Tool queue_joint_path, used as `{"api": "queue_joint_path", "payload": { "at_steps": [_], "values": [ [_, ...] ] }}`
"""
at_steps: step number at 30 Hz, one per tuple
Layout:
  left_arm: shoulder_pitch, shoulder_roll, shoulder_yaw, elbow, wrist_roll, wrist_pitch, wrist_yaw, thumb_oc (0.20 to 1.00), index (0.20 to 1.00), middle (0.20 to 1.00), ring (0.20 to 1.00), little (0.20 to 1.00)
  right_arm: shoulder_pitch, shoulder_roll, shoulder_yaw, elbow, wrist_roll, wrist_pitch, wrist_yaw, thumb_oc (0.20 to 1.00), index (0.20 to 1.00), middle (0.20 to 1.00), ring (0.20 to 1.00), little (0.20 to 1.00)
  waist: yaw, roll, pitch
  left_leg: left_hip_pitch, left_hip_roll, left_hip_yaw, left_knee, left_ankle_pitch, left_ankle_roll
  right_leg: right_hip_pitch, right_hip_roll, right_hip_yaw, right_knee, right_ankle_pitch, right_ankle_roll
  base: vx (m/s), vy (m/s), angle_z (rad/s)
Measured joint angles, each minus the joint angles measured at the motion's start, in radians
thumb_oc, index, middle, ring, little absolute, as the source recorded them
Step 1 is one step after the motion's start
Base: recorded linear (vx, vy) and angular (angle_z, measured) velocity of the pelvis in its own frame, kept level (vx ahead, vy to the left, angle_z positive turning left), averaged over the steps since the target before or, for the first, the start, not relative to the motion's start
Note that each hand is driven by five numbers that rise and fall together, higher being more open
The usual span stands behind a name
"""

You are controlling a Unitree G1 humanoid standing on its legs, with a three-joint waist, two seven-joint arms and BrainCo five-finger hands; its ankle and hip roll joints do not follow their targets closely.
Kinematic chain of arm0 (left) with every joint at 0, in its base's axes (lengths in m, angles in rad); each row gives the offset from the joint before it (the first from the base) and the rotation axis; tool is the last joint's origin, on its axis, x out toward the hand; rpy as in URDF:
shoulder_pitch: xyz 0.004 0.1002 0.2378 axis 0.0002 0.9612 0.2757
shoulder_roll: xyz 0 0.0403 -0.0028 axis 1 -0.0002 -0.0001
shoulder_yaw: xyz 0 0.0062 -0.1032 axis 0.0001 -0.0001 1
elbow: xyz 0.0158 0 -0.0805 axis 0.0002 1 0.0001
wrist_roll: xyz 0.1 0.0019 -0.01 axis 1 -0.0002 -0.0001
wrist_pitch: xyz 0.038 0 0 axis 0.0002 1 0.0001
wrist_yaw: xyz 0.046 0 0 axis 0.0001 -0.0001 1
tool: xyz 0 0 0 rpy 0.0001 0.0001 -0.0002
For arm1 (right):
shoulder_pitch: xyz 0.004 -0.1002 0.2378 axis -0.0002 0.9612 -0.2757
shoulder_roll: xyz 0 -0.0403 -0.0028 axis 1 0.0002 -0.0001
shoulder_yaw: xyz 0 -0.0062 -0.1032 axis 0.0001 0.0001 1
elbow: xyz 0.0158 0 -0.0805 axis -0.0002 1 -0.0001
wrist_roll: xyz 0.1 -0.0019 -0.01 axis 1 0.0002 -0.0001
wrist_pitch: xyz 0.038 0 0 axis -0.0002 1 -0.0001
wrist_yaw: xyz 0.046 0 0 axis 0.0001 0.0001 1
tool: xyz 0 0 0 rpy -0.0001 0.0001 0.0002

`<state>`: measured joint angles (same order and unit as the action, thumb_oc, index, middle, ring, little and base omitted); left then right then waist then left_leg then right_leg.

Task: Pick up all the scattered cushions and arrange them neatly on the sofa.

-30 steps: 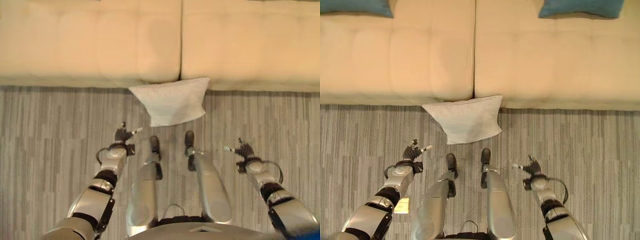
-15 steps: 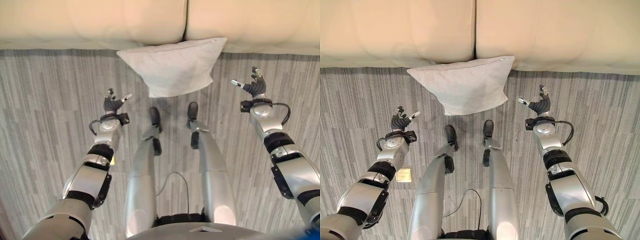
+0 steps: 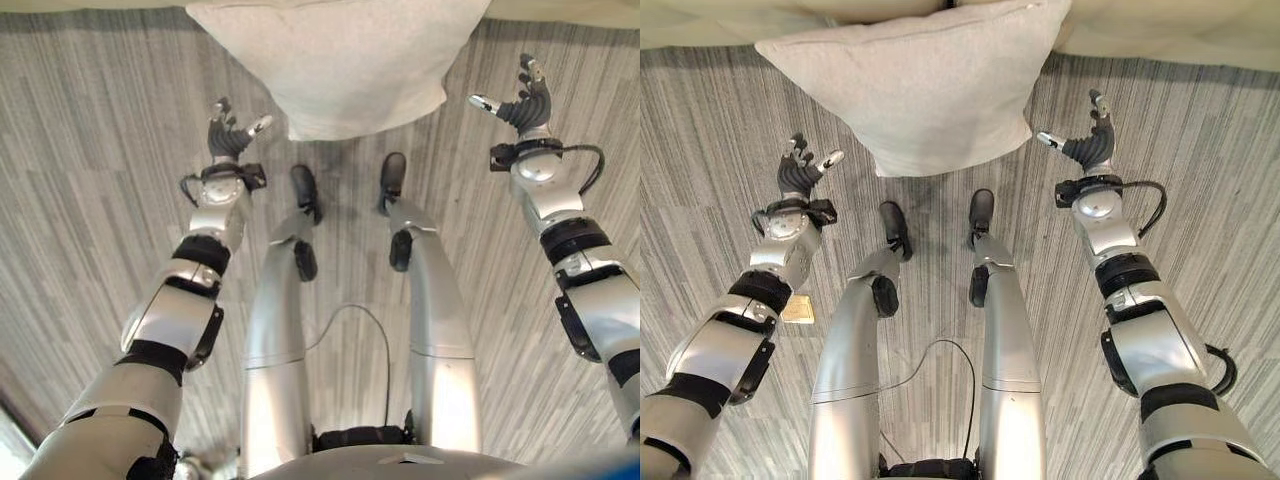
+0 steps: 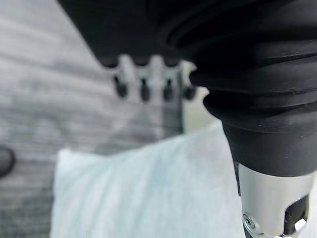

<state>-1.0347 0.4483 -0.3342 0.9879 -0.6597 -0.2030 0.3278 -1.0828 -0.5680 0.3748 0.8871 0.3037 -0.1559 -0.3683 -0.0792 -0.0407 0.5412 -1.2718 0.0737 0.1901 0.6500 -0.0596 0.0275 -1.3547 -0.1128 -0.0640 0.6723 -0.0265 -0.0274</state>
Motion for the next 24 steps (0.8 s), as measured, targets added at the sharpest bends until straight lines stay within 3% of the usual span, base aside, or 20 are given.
{"api": "queue_joint_path", "payload": {
  "at_steps": [10,17,24],
  "values": [
    [-0.152,0.012,-0.019,0.054,-0.039,0.006,0.068,1.0,1.0,1.0,1.0,1.0,-0.131,-0.003,0.061,0.026,0.009,0.001,-0.029,1.0,1.0,1.0,1.0,1.0,-0.02,-0.003,0.0,-0.045,-0.001,0.031,0.009,-0.009,0.022,-0.055,0.003,0.033,-0.006,0.013,0.003,0.01,0.013,-0.05],
    [-0.149,0.057,-0.018,0.017,-0.066,0.004,0.077,1.0,1.0,1.0,1.0,1.0,-0.177,-0.052,0.104,0.022,0.021,0.005,-0.029,1.0,1.0,1.0,1.0,1.0,-0.013,-0.003,0.0,-0.114,0.008,0.05,0.073,-0.027,0.031,-0.132,0.004,0.054,0.047,0.002,0.012,0.01,0.0,-0.02],
    [-0.05,0.047,-0.016,-0.008,-0.066,0.006,0.098,1.0,1.0,1.0,1.0,1.0,-0.139,-0.062,0.104,-0.008,0.025,0.018,-0.027,1.0,1.0,1.0,1.0,1.0,-0.009,-0.003,-0.001,-0.142,0.015,0.051,0.113,-0.038,0.03,-0.165,0.007,0.061,0.09,-0.008,0.007,0.0,-0.01,0.0]
  ]
}}
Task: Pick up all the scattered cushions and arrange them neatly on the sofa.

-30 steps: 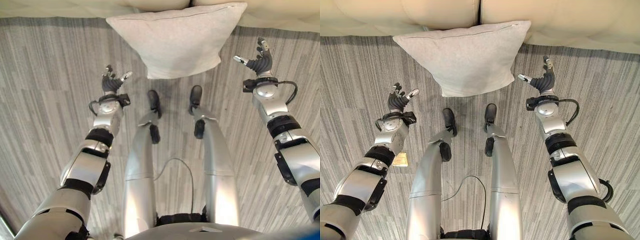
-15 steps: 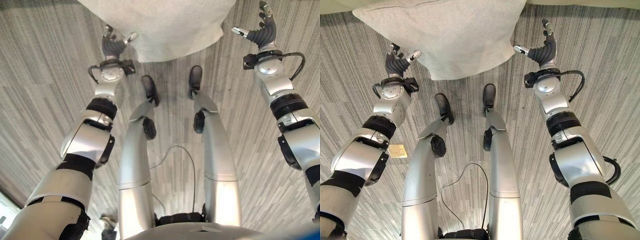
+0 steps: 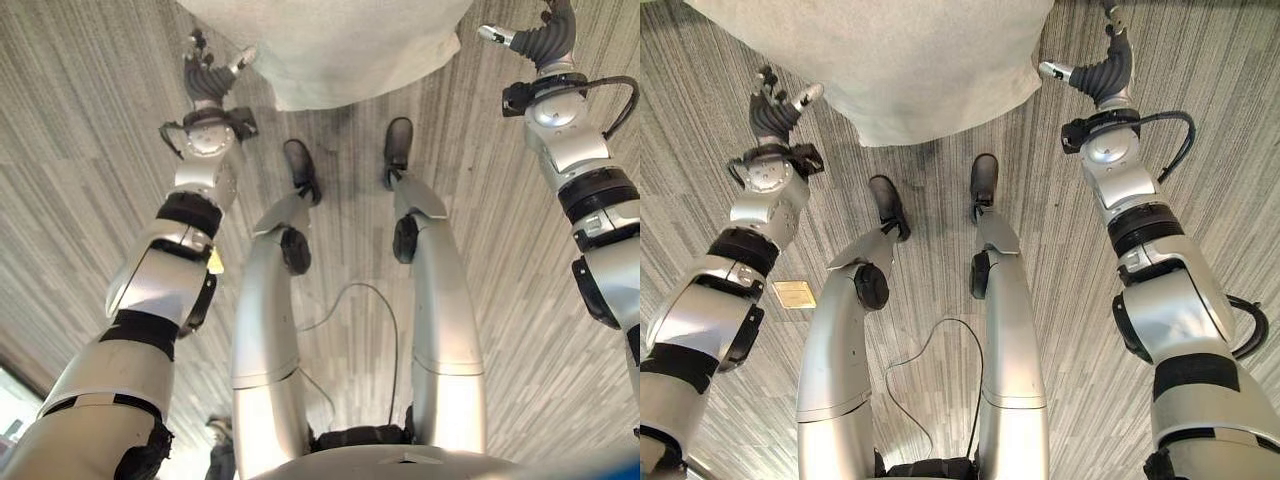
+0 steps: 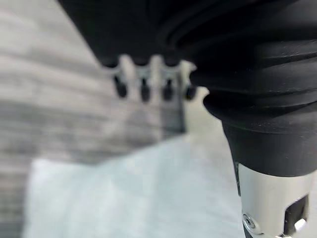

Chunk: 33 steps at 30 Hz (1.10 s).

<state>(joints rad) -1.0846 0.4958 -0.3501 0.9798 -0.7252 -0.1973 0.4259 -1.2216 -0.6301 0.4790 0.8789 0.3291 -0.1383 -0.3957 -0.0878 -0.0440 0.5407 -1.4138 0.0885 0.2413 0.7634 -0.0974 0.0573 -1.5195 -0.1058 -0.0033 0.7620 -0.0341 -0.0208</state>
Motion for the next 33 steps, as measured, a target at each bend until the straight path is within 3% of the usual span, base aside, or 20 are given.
{"api": "queue_joint_path", "payload": {
  "at_steps": [11,18,25,31,32,33],
  "values": [
    [-0.205,0.034,-0.04,0.003,-0.01,0.008,0.013,1.0,1.0,1.0,1.0,1.0,-0.06,-0.002,0.002,0.009,0.002,0.001,0.008,1.0,1.0,1.0,1.0,1.0,0.003,0.001,-0.002,-0.042,0.002,0.002,0.008,0.0,0.0,-0.041,0.001,0.002,0.004,0.005,-0.002,0.0,0.0,0.0],
    [-0.202,-0.001,-0.103,-0.085,-0.012,0.007,0.018,1.0,1.0,1.0,1.0,1.0,-0.138,-0.014,0.029,0.042,0.0,0.007,-0.003,1.0,1.0,1.0,1.0,1.0,0.048,0.001,-0.002,-0.043,0.0,0.0,0.006,0.0,0.0,-0.041,-0.001,0.001,0.004,0.004,-0.002,0.0,0.0,0.0],
    [-0.192,-0.016,-0.103,-0.095,-0.01,-0.003,0.021,1.0,1.0,1.0,1.0,1.0,-0.182,-0.01,0.088,0.044,-0.021,0.037,-0.004,1.0,1.0,1.0,1.0,1.0,0.049,0.001,-0.003,-0.044,-0.004,-0.004,0.007,0.0,0.0,-0.039,-0.003,0.001,0.006,0.006,-0.005,0.0,0.0,0.0],
    [-0.193,-0.019,-0.104,-0.097,-0.01,-0.003,0.042,1.0,1.0,1.0,1.0,1.0,-0.218,0.063,0.129,0.047,-0.038,0.071,-0.017,1.0,1.0,1.0,1.0,1.0,0.049,0.001,-0.003,-0.043,-0.003,-0.005,0.008,0.004,0.001,-0.038,-0.003,-0.002,0.01,0.008,-0.009,0.0,0.0,0.0],
    [-0.193,-0.02,-0.104,-0.098,-0.01,-0.003,0.043,1.0,1.0,1.0,1.0,1.0,-0.218,0.067,0.129,0.047,-0.039,0.072,-0.02,0.762,0.762,0.762,0.762,0.762,0.049,0.001,-0.003,-0.042,-0.003,-0.005,0.009,0.005,0.001,-0.038,-0.003,-0.002,0.011,0.009,-0.009,0.0,0.0,0.0],
    [-0.192,-0.02,-0.103,-0.103,-0.01,-0.003,0.051,1.0,1.0,1.0,1.0,1.0,-0.218,0.077,0.129,0.046,-0.039,0.073,-0.022,0.451,0.451,0.451,0.451,0.451,0.048,0.001,-0.003,-0.041,-0.003,-0.005,0.009,0.005,0.001,-0.037,-0.003,-0.002,0.016,0.009,-0.009,0.0,0.0,0.0]
  ]
}}
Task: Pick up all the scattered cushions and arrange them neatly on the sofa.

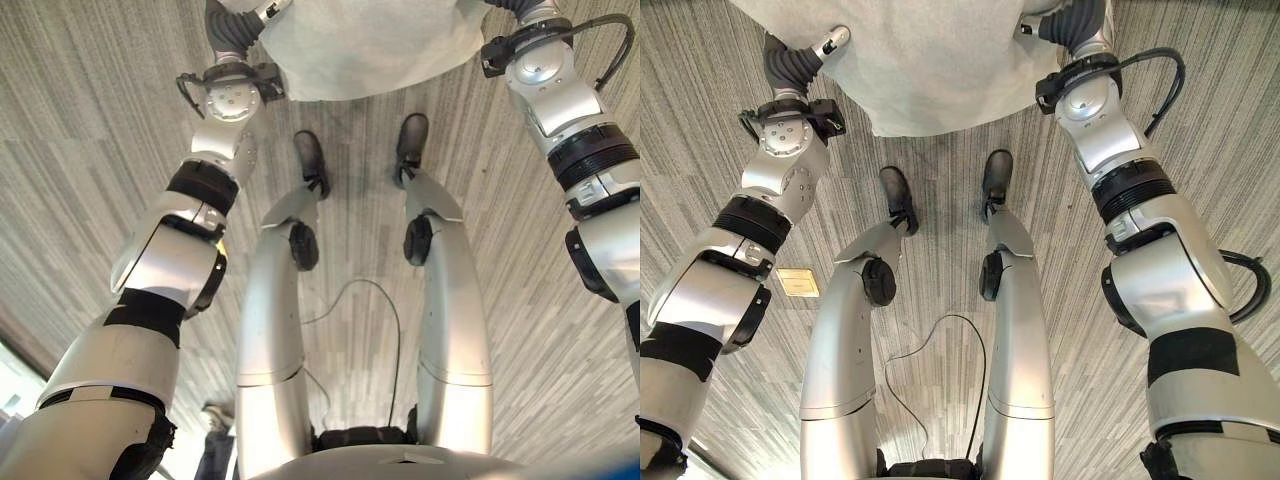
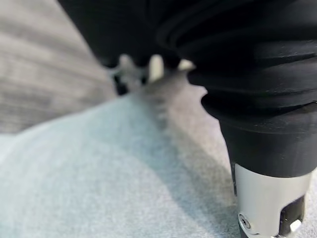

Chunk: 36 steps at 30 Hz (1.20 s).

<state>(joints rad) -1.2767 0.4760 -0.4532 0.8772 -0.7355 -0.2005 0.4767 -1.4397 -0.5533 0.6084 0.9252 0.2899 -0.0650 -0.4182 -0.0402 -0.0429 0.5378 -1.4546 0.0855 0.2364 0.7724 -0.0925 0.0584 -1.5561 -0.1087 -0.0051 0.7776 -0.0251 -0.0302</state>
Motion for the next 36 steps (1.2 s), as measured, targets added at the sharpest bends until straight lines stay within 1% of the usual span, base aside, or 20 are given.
{"api": "queue_joint_path", "payload": {
  "at_steps": [1,2,3,8,9,10,12,13,14,15,18,19,21,25,27,29,31,33,34,36],
  "values": [
    [0.002,0.0,0.0,-0.01,0.0,0.0,0.006,1.0,1.0,1.0,1.0,1.0,0.0,0.009,0.002,-0.003,0.0,0.001,0.0,0.235,0.235,0.235,0.235,0.235,0.0,0.0,0.0,0.002,0.0,0.0,0.0,0.001,-0.001,0.002,0.0,0.0,0.0,0.001,-0.001,0.0,0.0,0.0],
    [0.005,0.001,0.001,-0.027,-0.001,0.0,0.008,0.696,0.696,0.696,0.696,0.696,0.001,0.013,0.005,-0.008,0.0,0.002,0.0,0.2,0.2,0.2,0.2,0.2,0.001,0.0,0.0,0.005,0.0,0.0,-0.002,0.002,-0.001,0.004,0.0,0.0,0.001,0.001,-0.002,0.0,-0.035,0.03],
    [0.019,0.01,0.005,-0.063,-0.001,0.0,0.01,0.2,0.2,0.2,0.2,0.2,0.007,-0.001,0.003,-0.04,0.0,0.011,0.001,0.2,0.2,0.2,0.2,0.2,0.001,0.001,0.0,0.008,0.0,-0.004,-0.005,0.008,-0.004,0.007,0.0,-0.004,0.0,0.002,-0.004,0.01,-0.035,0.03],
    [0.049,0.025,0.035,-0.088,-0.002,0.0,0.01,0.2,0.2,0.2,0.2,0.2,0.068,-0.016,-0.049,-0.089,0.001,0.01,0.022,0.2,0.2,0.2,0.2,0.2,0.003,0.001,-0.006,0.052,-0.006,-0.015,-0.056,0.036,-0.012,0.051,-0.001,-0.015,-0.037,0.01,-0.005,0.0,-0.021,0.06],
    [0.071,0.04,0.045,-0.141,-0.001,-0.001,0.01,0.2,0.2,0.2,0.2,0.2,0.088,-0.019,-0.049,-0.126,0.001,0.007,0.023,0.2,0.2,0.2,0.2,0.2,0.0,0.001,-0.021,0.053,-0.008,-0.019,-0.075,0.046,-0.014,0.053,0.0,-0.019,-0.053,0.014,-0.001,0.0,-0.022,0.05],
    [0.083,0.048,0.048,-0.169,-0.001,-0.002,0.009,0.2,0.2,0.2,0.2,0.2,0.107,-0.029,-0.06,-0.152,0.001,0.005,0.027,0.2,0.2,0.2,0.2,0.2,0.001,0.0,-0.025,0.061,-0.008,-0.023,-0.083,0.053,-0.015,0.063,0.0,-0.026,-0.059,0.021,-0.009,0.0,-0.021,0.04],
    [0.191,0.042,0.073,-0.273,0.0,-0.003,0.007,0.2,0.2,0.2,0.2,0.2,0.202,-0.042,-0.089,-0.222,0.001,0.004,0.057,0.2,0.2,0.2,0.2,0.2,-0.001,0.0,-0.024,0.15,-0.011,-0.028,-0.133,0.062,-0.019,0.157,0.0,-0.038,-0.107,0.03,-0.015,0.0,0.0,0.0],
    [0.245,0.035,0.073,-0.311,0.001,-0.011,0.007,0.2,0.2,0.2,0.2,0.2,0.25,-0.046,-0.096,-0.251,0.001,-0.003,0.059,0.2,0.2,0.2,0.2,0.2,-0.001,0.001,-0.045,0.169,-0.014,-0.029,-0.147,0.06,-0.02,0.176,0.0,-0.038,-0.117,0.026,-0.011,0.0,0.0,0.0],
    [0.33,0.025,0.071,-0.363,0.005,-0.023,0.002,0.2,0.2,0.2,0.2,0.2,0.324,-0.048,-0.103,-0.276,0.001,-0.023,0.06,0.2,0.2,0.2,0.2,0.2,-0.003,0.002,-0.126,0.152,-0.016,-0.03,-0.157,0.051,-0.025,0.158,-0.001,-0.037,-0.122,0.012,0.002,0.0,0.0,0.0],
    [0.362,0.014,0.069,-0.372,0.011,-0.033,-0.004,0.2,0.2,0.2,0.2,0.2,0.356,-0.046,-0.111,-0.278,0.0,-0.036,0.061,0.2,0.2,0.2,0.2,0.2,-0.003,0.002,-0.167,0.143,-0.017,-0.032,-0.156,0.049,-0.024,0.15,-0.001,-0.037,-0.121,0.009,0.005,-0.01,-0.03,0.02],
    [0.429,-0.031,0.113,-0.455,0.012,-0.037,-0.011,0.2,0.2,0.2,0.2,0.2,0.434,-0.052,-0.199,-0.375,-0.001,-0.043,0.062,0.2,0.2,0.2,0.2,0.2,-0.002,0.002,-0.17,0.175,-0.021,-0.035,-0.158,0.047,-0.02,0.182,-0.004,-0.041,-0.117,0.0,0.009,0.01,-0.009,0.04],
    [0.483,-0.046,0.133,-0.508,0.016,-0.037,-0.015,0.2,0.2,0.2,0.2,0.2,0.493,-0.029,-0.27,-0.437,-0.001,-0.045,0.063,0.2,0.2,0.2,0.2,0.2,-0.001,0.002,-0.168,0.204,-0.024,-0.034,-0.166,0.047,-0.021,0.207,-0.007,-0.042,-0.118,0.001,0.001,0.01,-0.002,0.04],
    [0.537,-0.056,0.143,-0.535,0.021,-0.035,-0.02,0.2,0.2,0.2,0.2,0.2,0.555,0.007,-0.303,-0.471,-0.001,-0.061,0.064,0.2,0.2,0.2,0.2,0.2,-0.002,0.002,-0.165,0.258,-0.026,-0.035,-0.18,0.042,-0.025,0.26,-0.007,-0.044,-0.125,-0.007,0.003,0.0,0.0,0.0],
    [0.751,-0.071,0.178,-0.671,0.074,-0.028,-0.071,0.2,0.2,0.2,0.2,0.2,0.797,0.045,-0.338,-0.626,-0.012,-0.072,0.103,0.2,0.2,0.2,0.2,0.2,-0.01,0.002,-0.153,0.503,-0.035,-0.04,-0.277,0.04,-0.033,0.502,-0.006,-0.058,-0.207,-0.019,0.009,0.02,-0.001,-0.01],
    [0.814,-0.078,0.196,-0.719,0.095,-0.029,-0.089,0.2,0.2,0.2,0.2,0.2,0.886,0.077,-0.371,-0.671,-0.027,-0.084,0.112,0.2,0.2,0.2,0.2,0.2,-0.014,0.006,-0.168,0.578,-0.04,-0.052,-0.311,0.032,-0.042,0.579,-0.006,-0.066,-0.23,-0.041,0.02,0.03,-0.018,0.07],
    [0.896,-0.105,0.229,-0.774,0.099,-0.029,-0.122,0.2,0.2,0.2,0.2,0.2,0.978,0.132,-0.409,-0.742,-0.026,-0.086,0.125,0.2,0.2,0.2,0.2,0.2,-0.016,0.006,-0.169,0.657,-0.039,-0.054,-0.341,0.037,-0.041,0.659,-0.003,-0.078,-0.263,-0.041,0.016,0.04,0.01,0.0],
    [0.954,-0.116,0.247,-0.78,0.098,-0.029,-0.129,0.2,0.2,0.2,0.2,0.2,1.017,0.142,-0.399,-0.76,-0.026,-0.089,0.142,0.2,0.2,0.2,0.2,0.2,-0.018,0.008,-0.17,0.724,-0.04,-0.055,-0.371,0.041,-0.046,0.722,0.0,-0.081,-0.285,-0.039,0.013,0.07,0.026,-0.03],
    [1.052,-0.115,0.26,-0.806,0.098,-0.029,-0.174,0.2,0.2,0.2,0.2,0.2,1.111,0.149,-0.4,-0.823,-0.026,-0.09,0.185,0.2,0.2,0.2,0.2,0.2,-0.018,0.01,-0.169,0.847,-0.04,-0.054,-0.441,0.049,-0.051,0.843,0.007,-0.093,-0.339,-0.036,0.012,0.1,0.019,-0.02],
    [1.133,-0.118,0.255,-0.808,0.099,-0.027,-0.209,0.2,0.2,0.2,0.2,0.2,1.176,0.152,-0.4,-0.826,-0.026,-0.09,0.213,0.2,0.2,0.2,0.2,0.2,-0.019,0.011,-0.17,0.973,-0.041,-0.055,-0.507,0.055,-0.055,0.962,0.015,-0.098,-0.396,-0.039,0.016,0.14,0.028,-0.05],
    [1.203,-0.121,0.241,-0.814,0.099,-0.026,-0.239,0.2,0.2,0.2,0.2,0.2,1.236,0.149,-0.405,-0.831,-0.026,-0.098,0.236,0.2,0.2,0.2,0.2,0.2,-0.024,0.024,-0.241,1.031,-0.041,-0.053,-0.565,0.06,-0.058,1.021,0.02,-0.107,-0.443,-0.04,0.02,0.19,0.053,-0.02]
  ]
}}
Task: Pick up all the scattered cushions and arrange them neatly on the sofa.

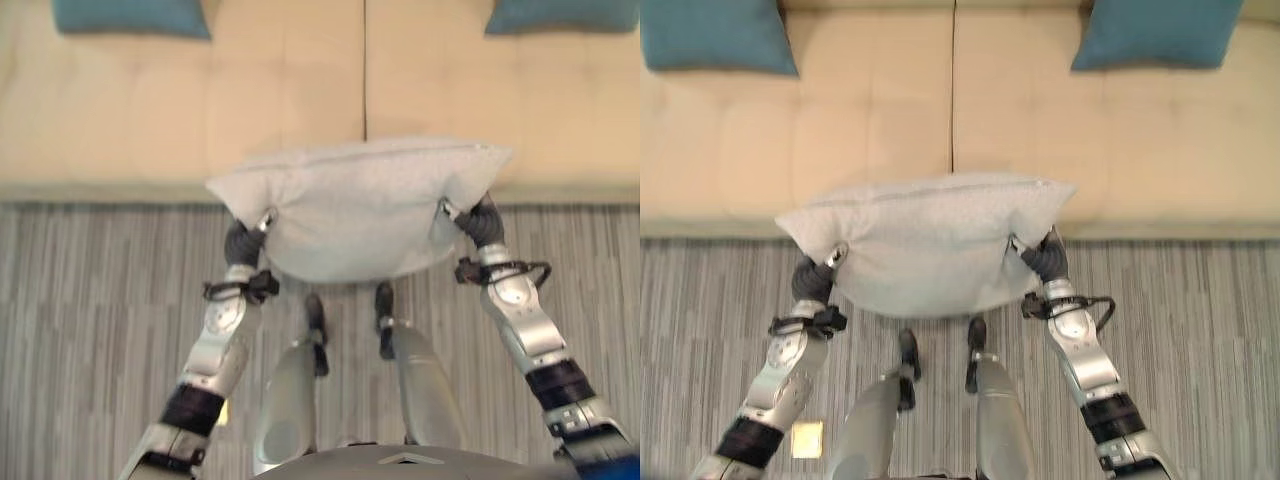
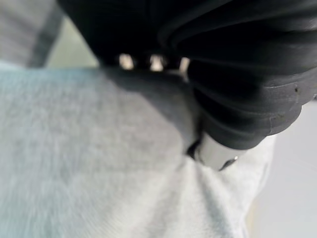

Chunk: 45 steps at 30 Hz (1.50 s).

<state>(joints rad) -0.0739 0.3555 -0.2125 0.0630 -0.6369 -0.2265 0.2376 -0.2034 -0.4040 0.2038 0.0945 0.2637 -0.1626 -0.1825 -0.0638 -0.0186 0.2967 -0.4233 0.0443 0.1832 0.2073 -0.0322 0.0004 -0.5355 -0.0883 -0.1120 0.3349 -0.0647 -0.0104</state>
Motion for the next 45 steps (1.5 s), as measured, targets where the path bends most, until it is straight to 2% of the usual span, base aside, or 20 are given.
{"api": "queue_joint_path", "payload": {
  "at_steps": [1,3,5,12,20,21,22,23,28,31,32,33,35,36,38,39,40,42,44,45],
  "values": [
    [0.022,0.004,0.008,-0.005,0.001,0.013,-0.021,0.2,0.2,0.2,0.2,0.2,0.036,0.0,-0.024,-0.018,-0.002,0.003,0.023,0.2,0.2,0.2,0.2,0.2,0.002,0.004,0.002,0.058,0.0,0.001,-0.045,0.015,-0.002,0.055,0.006,-0.003,-0.038,0.009,0.003,0.18,0.058,0.0],
    [0.138,-0.009,0.006,-0.008,0.002,0.023,-0.074,0.2,0.2,0.2,0.2,0.2,0.172,0.0,-0.028,-0.066,-0.005,0.003,0.069,0.2,0.2,0.2,0.2,0.2,-0.002,0.016,-0.019,0.287,0.004,-0.002,-0.185,0.043,-0.01,0.283,0.033,-0.012,-0.176,0.03,0.008,0.18,0.058,-0.12],
    [0.166,-0.028,0.007,-0.009,0.003,0.025,-0.088,0.2,0.2,0.2,0.2,0.2,0.201,0.001,-0.033,-0.067,-0.005,0.001,0.076,0.2,0.2,0.2,0.2,0.2,-0.009,0.024,-0.081,0.311,0.007,0.002,-0.218,0.041,-0.012,0.308,0.042,-0.01,-0.219,0.039,0.015,0.14,0.051,-0.12],
    [0.177,-0.041,0.036,-0.01,0.029,0.046,-0.108,0.2,0.2,0.2,0.2,0.2,0.201,0.002,-0.04,-0.069,-0.005,0.006,0.102,0.2,0.2,0.2,0.2,0.2,0.003,0.02,-0.109,0.433,0.007,0.024,-0.258,0.041,-0.012,0.44,0.054,0.007,-0.3,0.07,0.029,0.12,0.108,-0.1],
    [0.187,-0.045,0.039,-0.01,0.031,0.064,-0.109,0.2,0.2,0.2,0.2,0.2,0.204,0.002,-0.041,-0.069,-0.005,0.021,0.109,0.2,0.2,0.2,0.2,0.2,0.011,0.014,-0.121,0.507,-0.015,0.073,-0.275,0.03,0.004,0.463,0.043,0.06,-0.282,0.062,0.057,0.03,0.168,-0.21],
    [0.181,-0.042,0.038,-0.01,0.031,0.065,-0.108,0.2,0.2,0.2,0.2,0.2,0.203,0.011,-0.044,-0.07,-0.006,0.023,0.109,0.2,0.2,0.2,0.2,0.2,0.01,0.013,-0.122,0.502,-0.034,0.075,-0.272,0.023,0.024,0.444,0.039,0.077,-0.243,0.075,0.071,-0.05,0.213,-0.56],
    [0.164,-0.036,0.041,-0.009,0.038,0.066,-0.105,0.2,0.2,0.2,0.2,0.2,0.2,0.03,-0.049,-0.071,-0.012,0.024,0.104,0.2,0.2,0.2,0.2,0.2,0.009,0.015,-0.122,0.477,-0.048,0.084,-0.264,0.02,0.041,0.347,0.035,0.07,-0.126,0.077,0.101,0.01,0.131,-0.64],
    [0.165,-0.037,0.046,-0.008,0.039,0.067,-0.105,0.2,0.2,0.2,0.2,0.2,0.203,0.034,-0.047,-0.07,-0.013,0.026,0.102,0.2,0.2,0.2,0.2,0.2,0.011,0.017,-0.12,0.479,-0.04,0.098,-0.266,0.022,0.046,0.329,0.024,0.069,-0.1,0.076,0.117,0.05,0.054,-0.57],
    [0.172,-0.032,0.048,-0.008,0.039,0.067,-0.105,0.2,0.2,0.2,0.2,0.2,0.207,0.032,-0.041,-0.069,-0.012,0.026,0.105,0.2,0.2,0.2,0.2,0.2,-0.004,0.005,-0.121,0.49,-0.069,0.121,-0.292,0.016,0.047,0.309,-0.007,0.042,-0.128,0.063,0.135,0.09,-0.031,-0.15],
    [0.167,-0.049,0.046,-0.008,0.039,0.068,-0.1,0.2,0.2,0.2,0.2,0.2,0.213,0.031,-0.041,-0.069,-0.011,0.026,0.106,0.2,0.2,0.2,0.2,0.2,-0.017,0.007,-0.117,0.472,-0.062,0.078,-0.288,0.03,0.031,0.305,0.011,0.053,-0.14,0.057,0.12,0.1,-0.094,0.3],
    [0.175,-0.053,0.045,-0.008,0.039,0.07,-0.101,0.2,0.2,0.2,0.2,0.2,0.217,0.026,-0.042,-0.067,-0.01,0.026,0.107,0.2,0.2,0.2,0.2,0.2,-0.027,0.007,-0.116,0.473,-0.054,0.054,-0.289,0.04,0.03,0.341,0.021,0.04,-0.178,0.068,0.068,0.11,-0.173,0.6],
    [0.187,-0.058,0.043,-0.008,0.039,0.071,-0.105,0.2,0.2,0.2,0.2,0.2,0.22,0.019,-0.042,-0.067,-0.01,0.026,0.111,0.2,0.2,0.2,0.2,0.2,-0.024,0.014,-0.116,0.475,-0.04,0.049,-0.289,0.044,0.024,0.36,0.037,0.035,-0.199,0.072,0.062,0.11,-0.206,0.54],
    [0.185,-0.071,0.029,-0.007,0.039,0.077,-0.109,0.2,0.2,0.2,0.2,0.2,0.239,0.006,-0.055,-0.067,-0.01,0.026,0.11,0.2,0.2,0.2,0.2,0.2,-0.03,0.019,-0.116,0.444,-0.013,-0.008,-0.243,0.039,-0.009,0.404,0.044,-0.03,-0.232,0.07,0.052,0.14,-0.252,0.83],
    [0.169,-0.073,0.011,-0.001,0.039,0.083,-0.115,0.2,0.2,0.2,0.2,0.2,0.254,0.006,-0.078,-0.067,-0.009,0.026,0.109,0.2,0.2,0.2,0.2,0.2,-0.032,0.011,-0.117,0.411,-0.011,-0.036,-0.18,0.042,-0.027,0.419,0.036,-0.071,-0.239,0.058,0.035,0.1,-0.203,1.11],
    [0.161,-0.07,0.002,-0.001,0.038,0.086,-0.124,0.2,0.2,0.2,0.2,0.2,0.248,0.003,-0.09,-0.068,-0.002,0.026,0.108,0.2,0.2,0.2,0.2,0.2,-0.03,-0.014,-0.109,0.334,-0.015,-0.037,-0.029,0.04,-0.041,0.441,0.017,-0.102,-0.253,0.049,0.003,0.09,-0.139,0.78],
    [0.173,-0.075,0.001,-0.001,0.037,0.086,-0.125,0.2,0.2,0.2,0.2,0.2,0.242,0.002,-0.09,-0.068,-0.001,0.026,0.108,0.2,0.2,0.2,0.2,0.2,-0.01,-0.013,-0.106,0.289,0.004,-0.024,0.077,0.031,-0.051,0.483,0.019,-0.125,-0.279,0.055,-0.027,0.11,-0.106,0.54],
    [0.171,-0.071,-0.011,-0.001,0.037,0.087,-0.127,0.2,0.2,0.2,0.2,0.2,0.247,0.002,-0.098,-0.068,-0.001,0.026,0.105,0.2,0.2,0.2,0.2,0.2,-0.004,-0.011,-0.104,0.261,0.047,-0.007,0.116,0.03,-0.059,0.516,0.04,-0.145,-0.305,0.029,-0.046,0.15,-0.049,0.46],
    [0.166,-0.071,-0.013,-0.002,0.037,0.087,-0.128,0.2,0.2,0.2,0.2,0.2,0.244,0.005,-0.101,-0.068,0.0,0.025,0.099,0.2,0.2,0.2,0.2,0.2,0.002,-0.026,-0.097,0.227,0.059,0.001,-0.037,0.032,-0.062,0.53,0.055,-0.149,-0.336,0.029,-0.046,0.24,0.006,0.24],
    [0.162,-0.073,-0.013,0.0,0.039,0.088,-0.126,0.2,0.2,0.2,0.2,0.2,0.242,0.013,-0.101,-0.058,0.0,0.025,0.094,0.2,0.2,0.2,0.2,0.2,0.003,-0.035,-0.09,0.206,0.061,-0.003,-0.194,0.065,-0.099,0.545,0.077,-0.138,-0.363,0.041,-0.027,0.27,0.099,-0.12],
    [0.164,-0.074,-0.01,0.0,0.038,0.088,-0.126,0.2,0.2,0.2,0.2,0.2,0.242,0.012,-0.1,-0.057,0.0,0.025,0.095,0.2,0.2,0.2,0.2,0.2,0.013,-0.035,-0.088,0.2,0.066,-0.006,-0.232,0.08,-0.103,0.544,0.091,-0.12,-0.369,0.041,-0.027,0.28,0.158,-0.47]
  ]
}}
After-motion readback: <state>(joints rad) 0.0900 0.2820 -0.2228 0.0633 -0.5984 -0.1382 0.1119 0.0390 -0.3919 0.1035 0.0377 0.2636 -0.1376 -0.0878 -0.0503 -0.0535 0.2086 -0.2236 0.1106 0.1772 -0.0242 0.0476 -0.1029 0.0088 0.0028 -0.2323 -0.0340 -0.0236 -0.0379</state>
